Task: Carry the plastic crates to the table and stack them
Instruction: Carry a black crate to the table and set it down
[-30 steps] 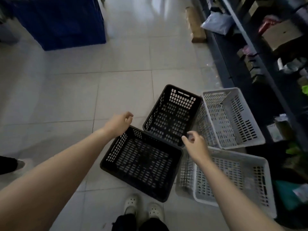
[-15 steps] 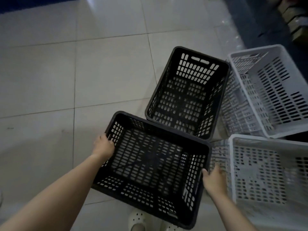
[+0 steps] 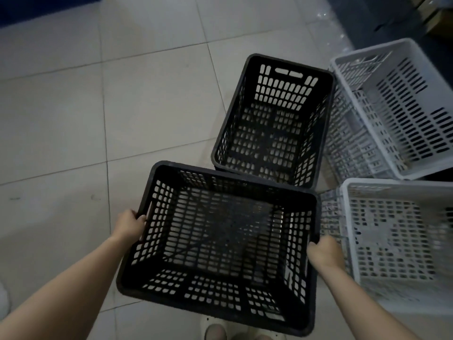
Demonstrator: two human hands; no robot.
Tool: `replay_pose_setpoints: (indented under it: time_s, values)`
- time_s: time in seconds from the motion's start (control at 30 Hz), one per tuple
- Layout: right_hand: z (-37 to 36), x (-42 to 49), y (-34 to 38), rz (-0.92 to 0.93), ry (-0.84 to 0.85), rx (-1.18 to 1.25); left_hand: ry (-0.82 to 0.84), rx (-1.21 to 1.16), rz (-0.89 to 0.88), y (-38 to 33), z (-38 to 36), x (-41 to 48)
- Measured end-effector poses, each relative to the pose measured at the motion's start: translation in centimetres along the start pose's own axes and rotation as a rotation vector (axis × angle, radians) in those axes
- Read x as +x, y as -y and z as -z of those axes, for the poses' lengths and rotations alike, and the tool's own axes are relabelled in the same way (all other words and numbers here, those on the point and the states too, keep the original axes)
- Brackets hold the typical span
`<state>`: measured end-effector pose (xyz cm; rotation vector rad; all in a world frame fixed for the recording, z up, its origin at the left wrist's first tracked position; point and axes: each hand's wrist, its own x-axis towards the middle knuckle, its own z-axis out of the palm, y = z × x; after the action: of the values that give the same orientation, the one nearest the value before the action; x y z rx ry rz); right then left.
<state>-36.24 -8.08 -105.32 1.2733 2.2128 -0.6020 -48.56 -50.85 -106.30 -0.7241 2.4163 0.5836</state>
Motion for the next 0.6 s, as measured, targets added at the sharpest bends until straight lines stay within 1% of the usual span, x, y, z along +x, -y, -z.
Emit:
replay_pose_setpoints:
  time_s: [0.1, 0.27, 0.37, 0.43, 0.5, 0.6]
  values:
    - [3.5, -2.6, 0.3, 0.059, -0.037, 0.007, -0.024, -0.008, -0.002, -0.1, 4.0, -3.4]
    - [11.8, -8.6, 2.1, 0.160, -0.101, 0.081, -0.056, -0.078, -0.049, -3.1, 13.0, -10.5]
    - [19.0, -13.7, 3.7, 0.200, -0.076, 0.109, -0.084, -0.162, -0.078, -4.9, 19.0, -15.9]
    - [24.0, -17.7, 4.3, 0.222, -0.065, 0.145, -0.100, -0.151, -0.109, -6.1, 23.3, -20.3]
    - [29.5, -21.7, 5.0, 0.257, -0.086, 0.203, -0.111, -0.160, -0.131, -7.2, 27.7, -24.9]
    - [38.4, -28.0, 5.9, 0.366, -0.158, 0.217, -0.181, -0.203, -0.170, -9.6, 34.4, -31.5]
